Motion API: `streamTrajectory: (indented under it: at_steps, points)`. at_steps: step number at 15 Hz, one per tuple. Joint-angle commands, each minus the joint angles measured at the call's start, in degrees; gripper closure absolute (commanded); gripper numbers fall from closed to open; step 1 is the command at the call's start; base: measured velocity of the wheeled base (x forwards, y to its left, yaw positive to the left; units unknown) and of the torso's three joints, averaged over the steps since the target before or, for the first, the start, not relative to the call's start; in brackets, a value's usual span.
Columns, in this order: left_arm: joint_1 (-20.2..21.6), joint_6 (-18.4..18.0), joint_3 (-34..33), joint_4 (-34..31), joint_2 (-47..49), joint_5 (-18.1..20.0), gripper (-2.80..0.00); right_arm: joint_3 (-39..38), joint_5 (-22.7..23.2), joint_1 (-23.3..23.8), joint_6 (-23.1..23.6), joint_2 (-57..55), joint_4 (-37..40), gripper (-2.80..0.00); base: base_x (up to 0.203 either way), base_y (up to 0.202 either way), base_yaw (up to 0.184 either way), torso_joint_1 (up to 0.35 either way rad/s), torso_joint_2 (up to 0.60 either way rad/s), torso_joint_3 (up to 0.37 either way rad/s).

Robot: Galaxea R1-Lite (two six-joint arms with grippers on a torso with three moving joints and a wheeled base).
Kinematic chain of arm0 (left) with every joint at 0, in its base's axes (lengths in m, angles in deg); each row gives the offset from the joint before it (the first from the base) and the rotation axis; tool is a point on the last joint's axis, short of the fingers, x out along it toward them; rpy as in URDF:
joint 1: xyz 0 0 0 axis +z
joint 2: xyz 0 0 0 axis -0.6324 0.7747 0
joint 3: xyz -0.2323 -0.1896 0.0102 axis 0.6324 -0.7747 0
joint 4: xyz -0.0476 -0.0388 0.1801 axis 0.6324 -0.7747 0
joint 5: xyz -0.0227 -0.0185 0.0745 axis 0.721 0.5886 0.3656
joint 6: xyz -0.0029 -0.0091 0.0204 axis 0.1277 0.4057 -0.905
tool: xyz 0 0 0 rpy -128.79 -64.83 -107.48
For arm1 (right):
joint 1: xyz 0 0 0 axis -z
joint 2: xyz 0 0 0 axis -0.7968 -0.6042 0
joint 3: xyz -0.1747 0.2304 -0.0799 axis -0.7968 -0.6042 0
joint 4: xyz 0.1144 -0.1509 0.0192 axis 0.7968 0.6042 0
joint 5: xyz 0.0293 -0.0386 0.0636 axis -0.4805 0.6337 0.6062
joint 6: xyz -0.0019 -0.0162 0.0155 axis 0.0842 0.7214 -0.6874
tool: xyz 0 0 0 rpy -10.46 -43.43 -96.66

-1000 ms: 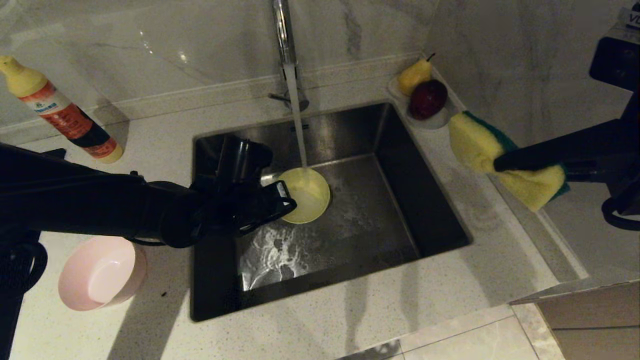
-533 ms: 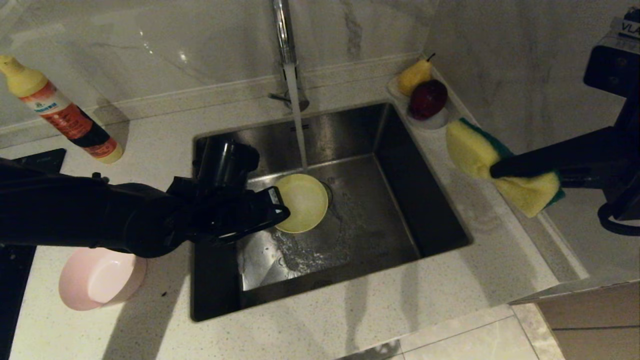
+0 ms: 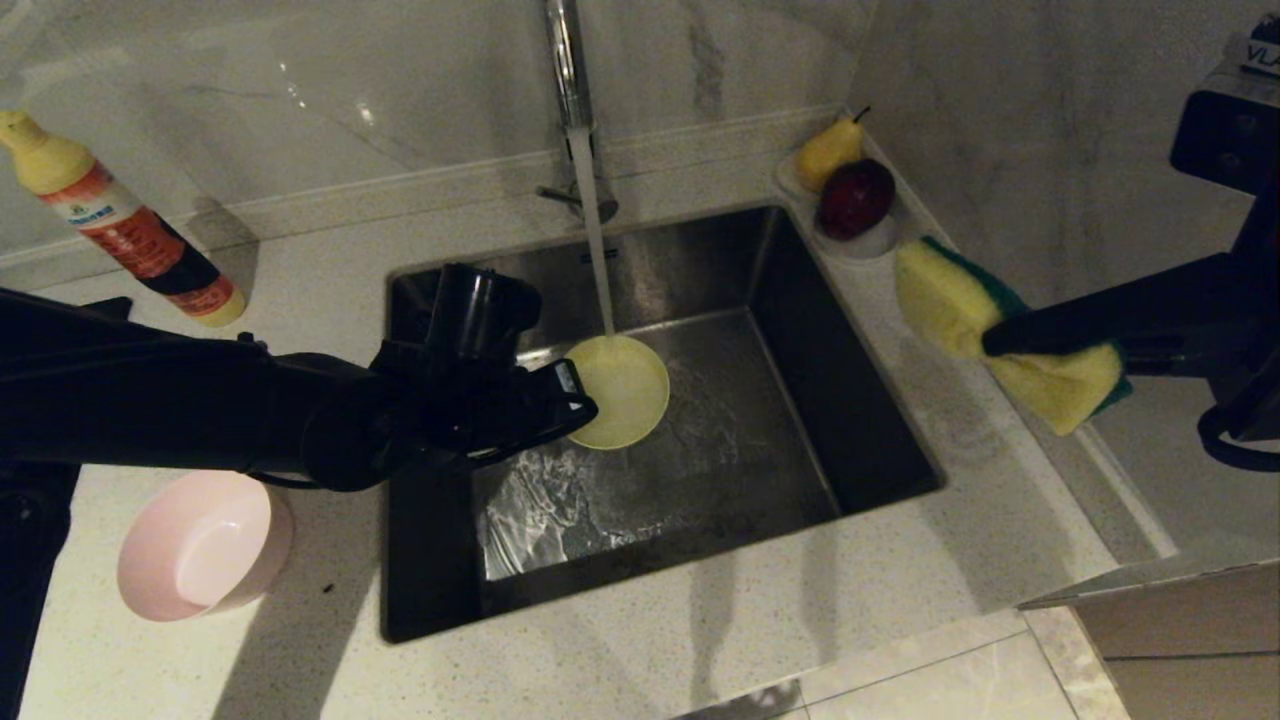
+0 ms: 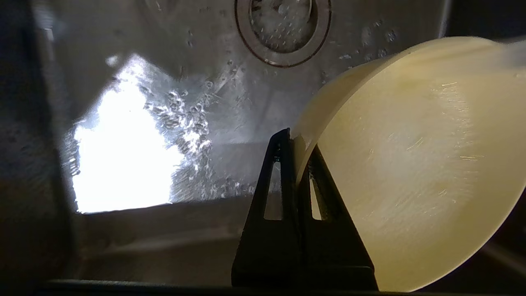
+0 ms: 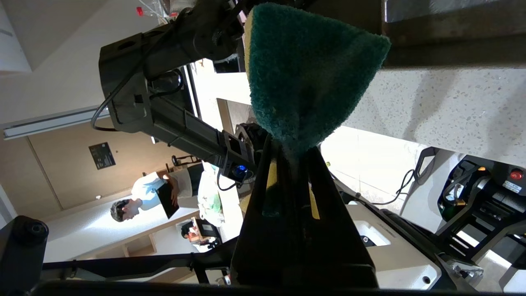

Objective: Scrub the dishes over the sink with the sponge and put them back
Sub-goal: Rinse the bowl

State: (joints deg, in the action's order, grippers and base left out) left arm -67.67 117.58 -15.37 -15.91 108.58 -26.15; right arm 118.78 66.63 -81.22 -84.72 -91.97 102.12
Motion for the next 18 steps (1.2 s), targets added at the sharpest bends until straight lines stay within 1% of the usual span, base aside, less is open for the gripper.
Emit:
streamTrajectory:
  at_steps: [1, 4, 6, 8, 11, 13, 15, 16, 18]
  points:
    - [-0.1, 0.4, 1.2, 0.0, 2.1, -0.2, 0.00, 0.0, 0.2, 0.0, -0.2, -0.4, 0.1, 0.00, 0.000, 0.000, 0.000, 0.000, 0.00, 0.000]
    - [-0.2, 0.4, 0.6, -0.1, 0.9, -0.2, 0.00, 0.0, 0.3, 0.0, -0.2, -0.3, 0.1, 0.00, 0.000, 0.000, 0.000, 0.000, 0.00, 0.000]
    - [-0.2, 0.4, -0.3, -1.9, -1.2, -0.2, 0.00, 0.0, 0.3, 0.0, -0.2, -0.4, 0.1, 0.00, 0.000, 0.000, 0.000, 0.000, 0.00, 0.000]
    - [-0.2, -0.2, -3.3, -2.7, -4.4, -0.4, 0.00, -0.2, 0.3, 0.0, -0.2, -0.4, 0.1, 0.00, 0.000, 0.000, 0.000, 0.000, 0.00, 0.000]
    - [0.5, -2.9, -6.8, -2.5, -12.6, -1.7, 0.00, -0.8, 0.3, -0.1, -0.2, -0.6, -0.3, 0.00, 0.000, 0.000, 0.000, 0.000, 0.00, 0.000]
    - [1.9, -5.3, -8.3, -1.9, -17.8, -4.4, 0.00, -0.8, 0.3, -0.1, -0.2, 0.1, -0.3, 0.00, 0.000, 0.000, 0.000, 0.000, 0.00, 0.000]
    - [4.6, -8.2, -11.4, 3.4, -20.8, -8.5, 0.00, -0.8, 0.3, -0.1, -0.2, 0.1, -0.3, 0.00, 0.000, 0.000, 0.000, 0.000, 0.00, 0.000]
    - [5.5, -9.4, -12.5, 5.6, -21.3, -9.4, 0.00, -0.8, 0.3, -0.1, -0.3, 0.1, -0.2, 0.00, 0.000, 0.000, 0.000, 0.000, 0.00, 0.000]
    - [7.0, -11.8, -17.1, 14.1, -22.9, -10.3, 0.00, -0.8, 0.3, -0.1, -0.3, 0.3, -0.2, 0.00, 0.000, 0.000, 0.000, 0.000, 0.00, 0.000]
